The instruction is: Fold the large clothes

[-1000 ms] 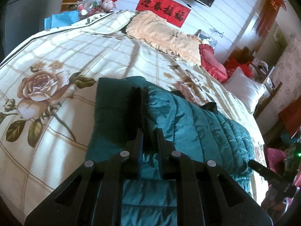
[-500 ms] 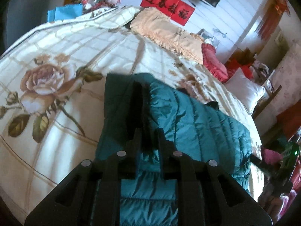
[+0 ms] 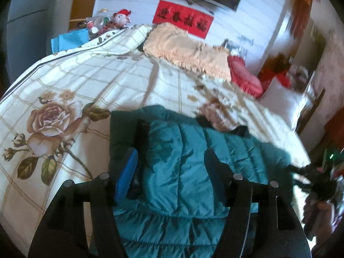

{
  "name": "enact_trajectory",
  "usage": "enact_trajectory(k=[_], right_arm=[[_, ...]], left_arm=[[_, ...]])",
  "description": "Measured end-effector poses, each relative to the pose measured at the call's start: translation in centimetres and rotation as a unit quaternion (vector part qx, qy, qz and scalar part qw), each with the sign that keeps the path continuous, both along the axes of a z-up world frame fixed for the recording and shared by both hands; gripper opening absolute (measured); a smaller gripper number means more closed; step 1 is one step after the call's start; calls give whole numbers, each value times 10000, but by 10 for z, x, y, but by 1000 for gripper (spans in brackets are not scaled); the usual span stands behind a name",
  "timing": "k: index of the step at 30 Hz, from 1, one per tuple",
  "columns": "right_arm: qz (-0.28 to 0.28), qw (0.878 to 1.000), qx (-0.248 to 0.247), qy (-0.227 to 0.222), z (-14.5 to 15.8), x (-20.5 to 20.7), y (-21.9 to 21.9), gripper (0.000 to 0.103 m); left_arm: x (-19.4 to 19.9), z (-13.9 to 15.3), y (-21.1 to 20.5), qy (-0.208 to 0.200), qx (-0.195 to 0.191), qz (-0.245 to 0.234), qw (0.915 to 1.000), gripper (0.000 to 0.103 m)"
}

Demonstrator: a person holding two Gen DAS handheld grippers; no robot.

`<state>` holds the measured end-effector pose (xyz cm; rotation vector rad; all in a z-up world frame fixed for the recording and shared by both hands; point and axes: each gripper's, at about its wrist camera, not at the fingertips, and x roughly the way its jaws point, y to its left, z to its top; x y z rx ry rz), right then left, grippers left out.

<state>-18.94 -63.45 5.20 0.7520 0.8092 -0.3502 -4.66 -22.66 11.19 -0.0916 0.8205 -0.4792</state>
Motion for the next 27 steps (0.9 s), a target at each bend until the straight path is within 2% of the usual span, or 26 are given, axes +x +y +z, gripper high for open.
enact_trajectory(k=[2,3,4,7,9,13,17,18,19,21,24,27], right_arm=[[169,9998,34,-64,-5,5,1,68],[184,9998,-118,-3,-5,7,3,46],[142,9994,-310,81,-3,6,4,34],[98,9965,-800,225,4,4,2,17],[-9,9912,-1254,428,4,5,1,11],[-45,9890,-1299,709,-11,12,-4,11],[-31,9891,-1333,632,8,1,-1,12],[-27,9899,-1280,601,14,-3,1,17],[2,9913,-1211,516,22,-9,5,34],[40,9917,-1226,375,32,-19,19,52],[635,9869,-1429,388,36,-20,51,52],[979,9802,-1570,700,19,-17,70,52]], left_arm=[[5,-13,-11,167,160,-38,9997,64],[8,-19,-16,261,225,-55,9994,64],[10,-25,-21,330,273,-75,9991,64],[10,-37,-34,393,393,-152,9983,64],[10,-45,-46,403,512,-226,9976,64],[3,-52,-56,279,772,-252,9963,65],[5,-50,-52,293,815,-287,9958,65],[6,-50,-50,312,778,-286,9961,65],[7,-50,-48,339,740,-282,9963,65],[7,-51,-46,352,691,-279,9966,65],[5,-52,-46,325,682,-247,9968,65],[1,-54,-44,292,687,-241,9969,65]])
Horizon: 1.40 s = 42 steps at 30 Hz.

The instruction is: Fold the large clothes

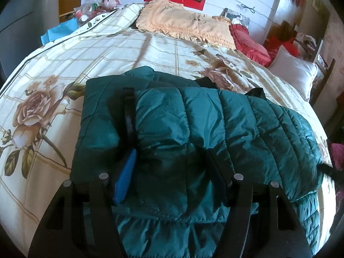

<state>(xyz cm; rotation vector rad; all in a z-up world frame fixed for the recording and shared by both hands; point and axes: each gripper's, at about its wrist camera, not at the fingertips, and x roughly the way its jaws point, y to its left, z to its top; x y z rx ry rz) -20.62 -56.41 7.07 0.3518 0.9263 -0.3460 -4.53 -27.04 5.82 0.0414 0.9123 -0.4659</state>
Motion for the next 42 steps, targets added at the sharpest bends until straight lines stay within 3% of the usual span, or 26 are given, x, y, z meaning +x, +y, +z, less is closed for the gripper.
enact_trajectory(k=[3,6,9,12,15,17,23,29,35,38,42], right_arm=[[-20,9988,-363,340,-26,-2,5,52],[-92,9992,-248,304,-37,-6,-3,52],[-164,9994,-117,267,-25,-13,-5,52],[-162,9996,-186,-150,4,-24,5,52],[45,9981,-195,-580,26,-18,25,56],[255,9972,-129,-692,31,-1,40,67],[824,9944,-309,-585,10,63,89,67],[747,9929,-922,-12,-30,105,101,67],[637,9950,-771,45,-27,102,94,67],[670,9958,-586,-222,-7,86,98,67],[889,9925,-761,-341,-2,74,119,67]], left_arm=[[-2,-4,2,-61,-48,-73,9999,67],[-1,-3,1,-71,44,-127,9999,67],[-5,13,10,-172,-81,-6,9998,67],[-7,32,17,-515,-316,61,9982,67],[-2,37,7,-608,-100,42,9981,67],[3,31,0,-620,128,112,9979,67],[16,2,-8,-413,464,199,9979,67],[22,-9,-14,-523,668,102,9963,72],[29,-14,-13,-390,581,92,9975,74],[29,-14,-13,-397,538,102,9977,74],[28,-15,-14,-430,522,115,9976,74]])
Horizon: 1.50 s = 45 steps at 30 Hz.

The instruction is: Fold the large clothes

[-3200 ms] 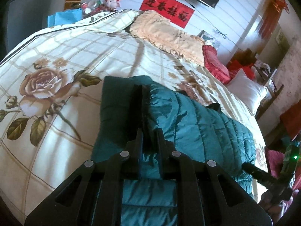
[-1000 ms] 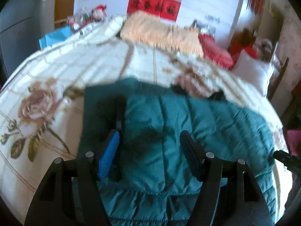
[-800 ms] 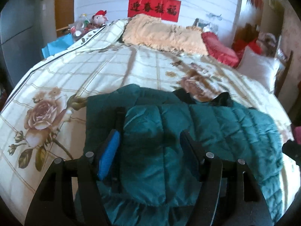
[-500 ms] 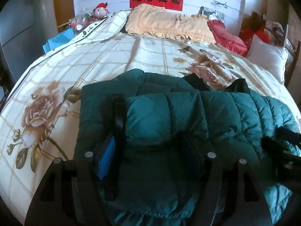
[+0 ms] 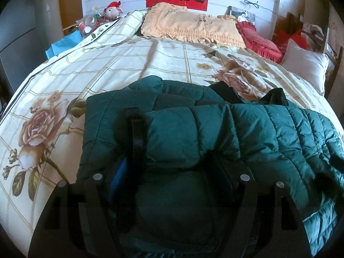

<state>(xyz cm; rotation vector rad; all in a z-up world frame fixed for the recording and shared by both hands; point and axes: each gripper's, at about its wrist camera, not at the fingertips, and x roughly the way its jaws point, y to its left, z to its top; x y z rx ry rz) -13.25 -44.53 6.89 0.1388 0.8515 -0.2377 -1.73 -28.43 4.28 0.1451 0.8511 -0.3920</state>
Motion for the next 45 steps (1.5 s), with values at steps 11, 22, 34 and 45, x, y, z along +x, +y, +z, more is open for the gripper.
enact_trajectory(k=[11,22,34,45], right_arm=[[-47,9999,37,90,-5,-9,-12,67],[-662,9969,-44,430,-29,-37,-76,68],[-667,9970,327,196,15,-133,-71,73],[-730,9947,520,513,-16,-200,-52,73]], left_arm=[[-1,-2,-1,-18,54,-35,10000,75],[-16,17,13,148,28,-176,9997,75],[-88,51,133,-90,-12,-281,9996,75],[-142,26,200,342,-105,-30,9994,75]])
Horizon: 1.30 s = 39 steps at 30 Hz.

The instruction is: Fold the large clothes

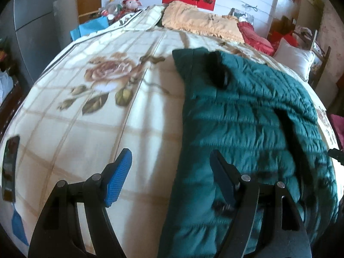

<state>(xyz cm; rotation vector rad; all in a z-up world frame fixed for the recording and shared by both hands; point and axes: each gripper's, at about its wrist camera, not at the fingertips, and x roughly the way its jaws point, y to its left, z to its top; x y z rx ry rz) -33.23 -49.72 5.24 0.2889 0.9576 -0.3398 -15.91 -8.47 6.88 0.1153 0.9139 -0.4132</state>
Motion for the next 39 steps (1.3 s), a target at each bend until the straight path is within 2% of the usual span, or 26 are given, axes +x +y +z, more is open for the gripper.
enact_trajectory(k=[7,23,33,39], right_arm=[[26,9999,107,-22,-5,-25,15,73],[173,9997,135,111,-2,-70,47,76],[181,9995,186,168,-5,-95,57,81],[16,9992,315,260,-10,-112,47,81]], left_arm=[[-27,-9,10,10,120,-91,9999,75],[-62,-16,24,117,178,-296,9993,75],[-72,-19,33,353,62,-383,9986,75],[-74,-21,49,637,-177,-436,9969,75]])
